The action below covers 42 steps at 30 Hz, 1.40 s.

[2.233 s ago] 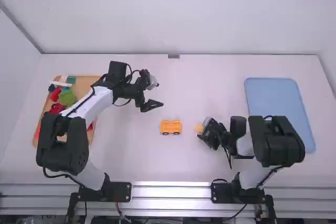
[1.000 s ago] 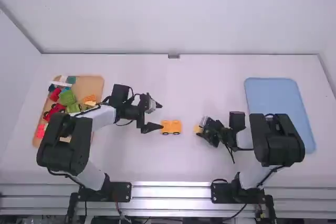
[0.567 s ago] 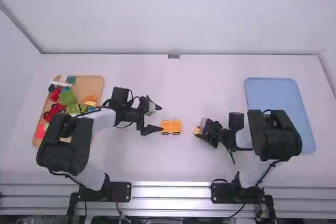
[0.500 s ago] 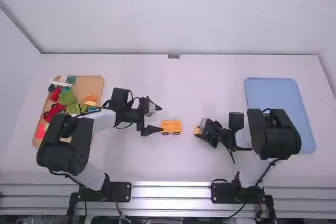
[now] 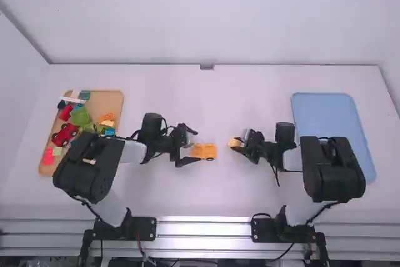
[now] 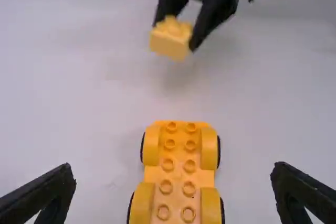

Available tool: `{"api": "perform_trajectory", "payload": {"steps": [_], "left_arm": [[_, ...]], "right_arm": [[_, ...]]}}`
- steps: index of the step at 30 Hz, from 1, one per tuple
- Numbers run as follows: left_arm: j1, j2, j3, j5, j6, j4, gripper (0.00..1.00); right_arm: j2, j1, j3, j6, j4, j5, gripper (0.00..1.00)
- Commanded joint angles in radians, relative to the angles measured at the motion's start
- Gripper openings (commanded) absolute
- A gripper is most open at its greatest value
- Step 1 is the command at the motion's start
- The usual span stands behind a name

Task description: Assemble lego blocks to make yellow taxi

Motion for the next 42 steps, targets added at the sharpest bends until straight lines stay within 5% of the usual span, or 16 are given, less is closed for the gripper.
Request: {"api": "perform_trajectory", "payload": {"steps": [1,13,27,30,33,42], "left_arm": [[-0.008,0.057,-0.018,-0.050,-0.074,0.057,0.99],[-0.009,0.222,0.066,-0.027,-0.017,0.054,0.99],[-0.043,0.250,0.056,-0.037,0.084,0.053,0.92],[-0.037,0.250,0.056,-0.058,0.084,0.057,0.85],[-0.037,0.250,0.056,-0.048,0.083,0.056,0.59],[-0.046,0.250,0.057,-0.056,0.077,0.055,0.53]], "right_arm": [[-0.025,0.029,0.049,0.020,-0.046,-0.042,0.23],[-0.025,0.159,0.330,-0.381,-0.680,-0.030,0.20],[0.032,0.292,0.341,-0.233,-0.592,0.092,0.19],[0.055,0.290,0.341,-0.234,-0.579,0.072,0.19],[0.069,0.292,0.341,-0.241,-0.579,0.074,0.20],[0.172,0.292,0.373,-0.183,-0.536,0.069,0.20]]}}
